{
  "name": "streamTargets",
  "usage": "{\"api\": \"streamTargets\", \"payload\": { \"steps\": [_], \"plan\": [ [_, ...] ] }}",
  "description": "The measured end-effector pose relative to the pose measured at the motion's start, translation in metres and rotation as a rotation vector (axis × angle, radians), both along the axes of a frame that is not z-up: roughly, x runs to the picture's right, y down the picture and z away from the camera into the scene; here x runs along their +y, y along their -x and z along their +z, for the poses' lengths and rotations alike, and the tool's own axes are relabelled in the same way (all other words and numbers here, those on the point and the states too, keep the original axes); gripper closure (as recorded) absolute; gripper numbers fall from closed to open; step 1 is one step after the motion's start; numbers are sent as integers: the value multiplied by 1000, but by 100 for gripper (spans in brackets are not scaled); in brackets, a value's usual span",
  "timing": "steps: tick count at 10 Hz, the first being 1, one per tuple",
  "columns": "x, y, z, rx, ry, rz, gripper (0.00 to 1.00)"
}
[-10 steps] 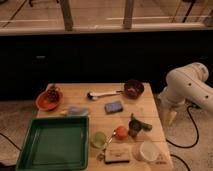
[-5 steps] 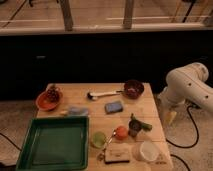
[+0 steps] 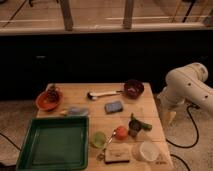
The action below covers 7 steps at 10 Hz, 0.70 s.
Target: Place sponge in tray
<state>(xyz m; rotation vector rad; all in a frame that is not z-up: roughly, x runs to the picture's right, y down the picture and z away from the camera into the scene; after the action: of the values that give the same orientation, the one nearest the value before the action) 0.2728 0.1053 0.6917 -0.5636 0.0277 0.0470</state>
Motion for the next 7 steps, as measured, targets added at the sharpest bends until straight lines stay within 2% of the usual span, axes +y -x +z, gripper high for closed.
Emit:
{"api": "streamTargets", "payload": {
  "steps": [1, 3, 5, 7],
  "plan": [
    [-5, 19, 8, -17, -4, -7, 20],
    [-8, 35, 16, -34, -10, -15, 20],
    [-10, 38, 22, -47, -17, -24, 20],
    [-16, 58, 31, -68, -28, -45, 20]
  ]
}}
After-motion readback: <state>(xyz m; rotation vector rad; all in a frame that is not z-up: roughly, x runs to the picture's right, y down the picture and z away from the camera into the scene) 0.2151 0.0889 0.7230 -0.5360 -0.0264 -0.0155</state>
